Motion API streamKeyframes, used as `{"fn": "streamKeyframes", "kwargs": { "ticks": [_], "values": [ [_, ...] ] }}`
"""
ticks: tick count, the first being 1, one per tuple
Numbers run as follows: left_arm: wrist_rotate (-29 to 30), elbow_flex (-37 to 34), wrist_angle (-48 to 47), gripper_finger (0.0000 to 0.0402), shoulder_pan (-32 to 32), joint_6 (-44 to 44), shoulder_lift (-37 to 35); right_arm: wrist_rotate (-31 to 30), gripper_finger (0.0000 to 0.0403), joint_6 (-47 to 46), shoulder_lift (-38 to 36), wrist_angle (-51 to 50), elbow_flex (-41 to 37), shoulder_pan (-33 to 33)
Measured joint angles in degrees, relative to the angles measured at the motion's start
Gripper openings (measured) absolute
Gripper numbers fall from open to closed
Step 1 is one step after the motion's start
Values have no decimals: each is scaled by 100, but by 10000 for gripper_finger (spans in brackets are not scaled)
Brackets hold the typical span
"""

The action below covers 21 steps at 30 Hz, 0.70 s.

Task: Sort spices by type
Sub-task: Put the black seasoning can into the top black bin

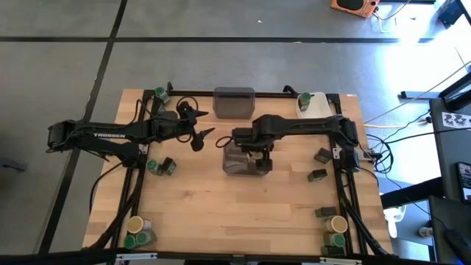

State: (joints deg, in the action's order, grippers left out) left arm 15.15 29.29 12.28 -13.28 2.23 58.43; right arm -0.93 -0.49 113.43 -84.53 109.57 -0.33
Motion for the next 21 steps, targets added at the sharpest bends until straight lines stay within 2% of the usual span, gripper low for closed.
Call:
{"fn": "streamKeyframes", "kwargs": {
  "ticks": [5,10,15,21],
  "values": [
    [-1,1,-143,329,0,-40,0,-207,390,-77,-479,161,67,-210],
    [1,0,-444,329,0,-185,0,-599,390,-76,-1126,807,-620,-359],
    [-31,-1,-365,329,52,-5,-2,-651,390,-75,-2117,1692,-2135,-356],
    [-73,-1,-31,329,252,271,0,-650,390,78,-3602,3686,-4171,-213]
  ]
}}
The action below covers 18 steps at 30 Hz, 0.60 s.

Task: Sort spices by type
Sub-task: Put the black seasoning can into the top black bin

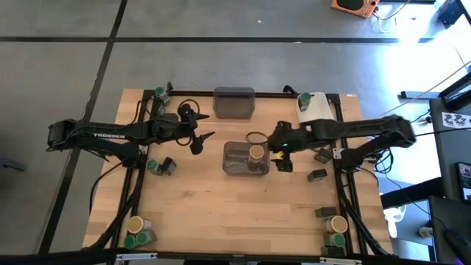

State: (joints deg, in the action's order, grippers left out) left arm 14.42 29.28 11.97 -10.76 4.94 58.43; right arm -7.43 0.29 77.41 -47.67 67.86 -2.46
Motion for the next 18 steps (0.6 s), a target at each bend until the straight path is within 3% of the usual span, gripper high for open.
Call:
{"fn": "streamKeyframes", "kwargs": {
  "ticks": [7,10,14,18],
  "values": [
    [-32,15,856,329,357,151,297,-31,390,1137,-1180,2179,-1269,411],
    [421,388,611,329,668,177,651,56,390,2006,-1452,3368,-1595,706],
    [1018,1369,-1041,329,1139,-27,1198,160,390,2871,-1528,4329,-1699,1066],
    [1077,2582,-3069,329,1488,-1065,1662,539,390,2961,-1530,5010,-1696,1358]
  ]
}}
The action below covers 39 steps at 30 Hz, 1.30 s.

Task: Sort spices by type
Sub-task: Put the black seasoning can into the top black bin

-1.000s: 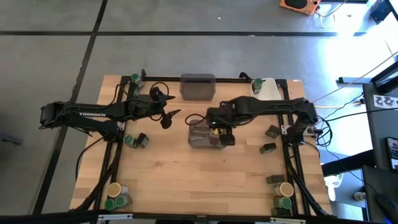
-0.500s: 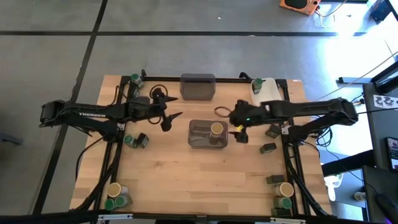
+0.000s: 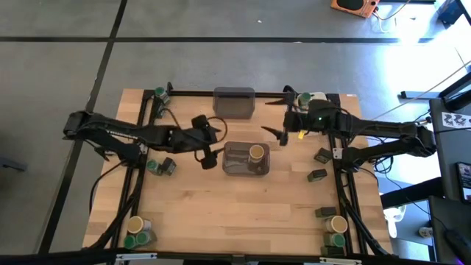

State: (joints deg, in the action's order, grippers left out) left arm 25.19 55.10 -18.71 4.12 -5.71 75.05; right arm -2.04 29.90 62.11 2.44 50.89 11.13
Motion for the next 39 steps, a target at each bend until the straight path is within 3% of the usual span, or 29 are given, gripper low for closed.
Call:
{"fn": "streamKeyframes", "kwargs": {
  "ticks": [4,7,11,16,22,27,39],
  "values": [
    [5,1092,-2315,329,243,-1584,326,423,390,-241,2,51,0,180],
    [-160,1542,-3576,329,425,-2917,427,419,390,-556,2,-262,0,173],
    [-673,1527,-4608,329,699,-4574,461,200,390,-715,-9,-445,-2,163],
    [-731,1153,-5378,329,1136,-5951,459,-112,390,-848,-13,-672,0,165],
    [-912,637,-6162,329,1191,-6531,450,-142,390,-852,-11,-753,0,165],
    [-1092,223,-6095,329,1073,-6420,449,-140,390,-884,-11,-597,0,165],
    [-1800,-832,-4927,318,783,-6179,452,-140,390,-1020,-11,-728,0,165]
  ]
}}
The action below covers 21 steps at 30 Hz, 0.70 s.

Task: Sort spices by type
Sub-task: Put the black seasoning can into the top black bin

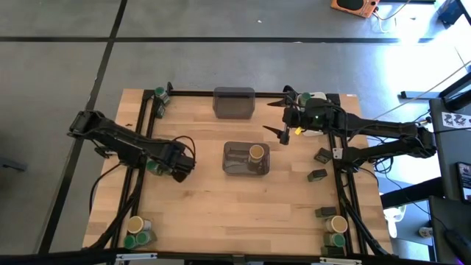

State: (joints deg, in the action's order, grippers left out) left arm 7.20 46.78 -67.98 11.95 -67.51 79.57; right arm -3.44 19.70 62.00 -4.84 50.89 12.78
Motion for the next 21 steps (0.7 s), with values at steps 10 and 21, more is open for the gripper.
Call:
{"fn": "streamKeyframes", "kwargs": {
  "ticks": [10,21],
  "values": [
    [-372,-143,567,182,-217,706,-2,1,390,2,0,0,0,0],
    [-90,897,822,116,-999,3226,-2,0,390,4,2,-439,4,0]
  ]
}}
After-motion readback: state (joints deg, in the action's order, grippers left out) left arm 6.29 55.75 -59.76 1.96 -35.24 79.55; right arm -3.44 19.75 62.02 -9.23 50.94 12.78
